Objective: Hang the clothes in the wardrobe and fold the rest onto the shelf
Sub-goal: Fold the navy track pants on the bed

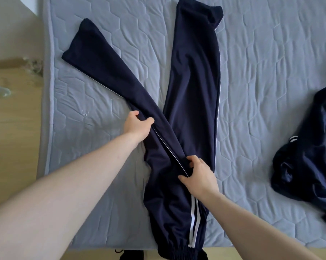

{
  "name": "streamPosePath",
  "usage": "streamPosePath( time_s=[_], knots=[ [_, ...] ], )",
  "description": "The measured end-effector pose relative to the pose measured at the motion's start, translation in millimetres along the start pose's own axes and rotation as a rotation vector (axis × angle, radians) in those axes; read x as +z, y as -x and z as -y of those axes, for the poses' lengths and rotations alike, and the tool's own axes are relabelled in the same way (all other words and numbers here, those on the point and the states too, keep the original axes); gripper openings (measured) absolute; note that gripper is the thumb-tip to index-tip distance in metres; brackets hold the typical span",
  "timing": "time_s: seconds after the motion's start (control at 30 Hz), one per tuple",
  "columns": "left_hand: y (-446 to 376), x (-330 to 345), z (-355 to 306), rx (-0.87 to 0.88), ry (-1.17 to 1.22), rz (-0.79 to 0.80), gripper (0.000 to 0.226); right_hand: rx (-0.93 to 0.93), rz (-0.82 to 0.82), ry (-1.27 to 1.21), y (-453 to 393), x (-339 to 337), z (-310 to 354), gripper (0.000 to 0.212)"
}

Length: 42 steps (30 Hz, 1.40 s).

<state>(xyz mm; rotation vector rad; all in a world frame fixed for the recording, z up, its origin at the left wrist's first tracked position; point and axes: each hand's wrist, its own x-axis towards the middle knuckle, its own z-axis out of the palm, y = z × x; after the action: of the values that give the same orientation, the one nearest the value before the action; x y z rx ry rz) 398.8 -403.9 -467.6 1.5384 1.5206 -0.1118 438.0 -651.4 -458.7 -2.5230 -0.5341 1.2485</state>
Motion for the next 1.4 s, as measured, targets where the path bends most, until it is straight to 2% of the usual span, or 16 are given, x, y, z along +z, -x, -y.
streamPosePath(
  time_s=[0.07, 0.13, 0.23, 0.3, 0.47, 0.6, 0.7, 0.87, 0.97, 1.03, 1.1, 1.13, 1.2, 1.3, 1.33, 1.4],
  knots=[
    [-12, 12, -11, -0.143, 0.089, 0.014, 0.088, 0.005, -0.010, -0.001, 0, 2, -4, 0.028],
    [-20, 20, -17, -0.218, 0.123, -0.033, 0.092, 0.040, -0.036, -0.162, 2, 2, -11, 0.007],
    [-31, 20, -24, -0.208, 0.203, -0.118, 0.097, 0.123, -0.034, -0.514, 6, -4, -17, 0.025],
    [-38, 17, -31, -0.182, 0.223, -0.141, 0.098, 0.181, -0.027, -0.648, 8, -14, -19, 0.026],
    [-53, 12, -50, -0.125, 0.299, -0.114, 0.075, 0.269, -0.042, -0.740, 10, -26, -32, 0.019],
    [-52, 20, -73, -0.161, 0.439, -0.070, 0.067, 0.273, -0.049, -0.737, 11, -28, -40, 0.020],
    [-42, 27, -91, -0.085, 0.393, -0.081, 0.062, 0.252, -0.046, -0.736, 14, -29, -44, 0.022],
    [-14, 42, -143, 0.454, -0.087, -0.337, 0.072, 0.314, -0.096, -0.827, 18, -32, -51, 0.020],
    [3, 64, -171, 0.606, -0.340, -0.241, 0.076, 0.358, -0.122, -0.811, 13, -32, -56, 0.026],
    [1, 82, -176, 0.594, -0.439, -0.040, 0.085, 0.382, -0.119, -0.756, 8, -28, -62, 0.024],
    [-1, 96, -174, 0.526, -0.380, 0.170, 0.100, 0.386, -0.120, -0.660, 3, -24, -68, 0.022],
    [-4, 99, -170, 0.499, -0.328, 0.200, 0.097, 0.380, -0.120, -0.601, 1, -23, -70, 0.017],
    [-14, 92, -156, 0.495, -0.250, 0.115, 0.070, 0.376, -0.120, -0.518, -1, -24, -71, 0.005],
    [-43, 60, -122, 0.496, -0.325, -0.148, 0.036, 0.316, -0.141, -0.474, -7, -30, -67, 0.029],
    [-54, 45, -110, 0.452, -0.406, -0.213, 0.039, 0.274, -0.166, -0.458, -11, -35, -64, 0.039],
    [-72, 19, -88, 0.259, -0.617, -0.252, 0.075, 0.162, -0.229, -0.419, -24, -45, -51, 0.053]
  ],
)
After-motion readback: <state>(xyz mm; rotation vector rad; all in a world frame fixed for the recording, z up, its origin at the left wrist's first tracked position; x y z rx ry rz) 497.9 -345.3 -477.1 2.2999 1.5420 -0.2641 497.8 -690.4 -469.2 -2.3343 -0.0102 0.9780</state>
